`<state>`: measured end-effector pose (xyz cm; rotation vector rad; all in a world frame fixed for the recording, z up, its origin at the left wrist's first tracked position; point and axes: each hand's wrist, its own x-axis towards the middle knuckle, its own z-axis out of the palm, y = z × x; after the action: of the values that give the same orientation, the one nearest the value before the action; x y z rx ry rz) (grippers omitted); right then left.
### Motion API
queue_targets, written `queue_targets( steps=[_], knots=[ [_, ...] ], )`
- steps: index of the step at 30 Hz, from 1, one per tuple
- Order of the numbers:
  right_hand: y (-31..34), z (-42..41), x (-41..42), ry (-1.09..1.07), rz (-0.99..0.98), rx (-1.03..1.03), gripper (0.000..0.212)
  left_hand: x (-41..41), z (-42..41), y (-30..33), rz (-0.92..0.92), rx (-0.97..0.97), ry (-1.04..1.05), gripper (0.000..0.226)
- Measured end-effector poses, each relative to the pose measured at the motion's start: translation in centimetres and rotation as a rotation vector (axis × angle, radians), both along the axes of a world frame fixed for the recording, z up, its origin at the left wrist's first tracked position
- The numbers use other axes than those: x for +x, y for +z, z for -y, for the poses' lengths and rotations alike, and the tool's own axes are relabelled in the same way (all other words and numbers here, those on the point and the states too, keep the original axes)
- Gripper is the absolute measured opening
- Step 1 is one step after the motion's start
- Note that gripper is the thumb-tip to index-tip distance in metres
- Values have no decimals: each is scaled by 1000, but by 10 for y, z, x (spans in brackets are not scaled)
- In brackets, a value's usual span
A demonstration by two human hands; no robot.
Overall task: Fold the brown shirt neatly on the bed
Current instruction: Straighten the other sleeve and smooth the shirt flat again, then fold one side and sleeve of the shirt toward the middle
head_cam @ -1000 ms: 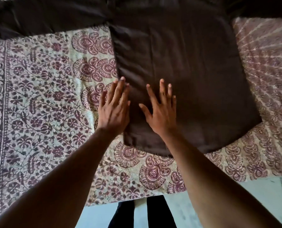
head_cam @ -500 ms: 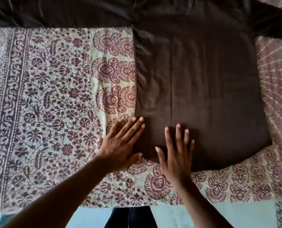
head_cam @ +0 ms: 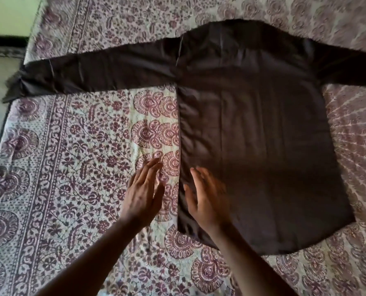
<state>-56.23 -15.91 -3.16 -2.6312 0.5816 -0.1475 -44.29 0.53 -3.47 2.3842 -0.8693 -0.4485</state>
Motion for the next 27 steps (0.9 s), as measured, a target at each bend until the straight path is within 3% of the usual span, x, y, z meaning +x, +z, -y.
queue_targets(
  steps=[4,9,15,19,23,27],
  knots=[
    [3,2,80,66,-49,73,45,57,-7,2,86,37,114,50],
    [-11,-20,177,180,-96,82,77,139,-43,-10,138,60,374,52],
    [-28,-76,297,236,28,85,61,220,-112,-30,245,246,612,52],
    [-32,-121,378,332,113,29,48,246,-160,-50,243,369,529,69],
    [-31,-176,451,519,151,-18,47,244,-172,-64,278,322,480,66],
    [-39,-218,503,618,48,-105,55,245,-176,-73,280,309,468,69]
  ],
)
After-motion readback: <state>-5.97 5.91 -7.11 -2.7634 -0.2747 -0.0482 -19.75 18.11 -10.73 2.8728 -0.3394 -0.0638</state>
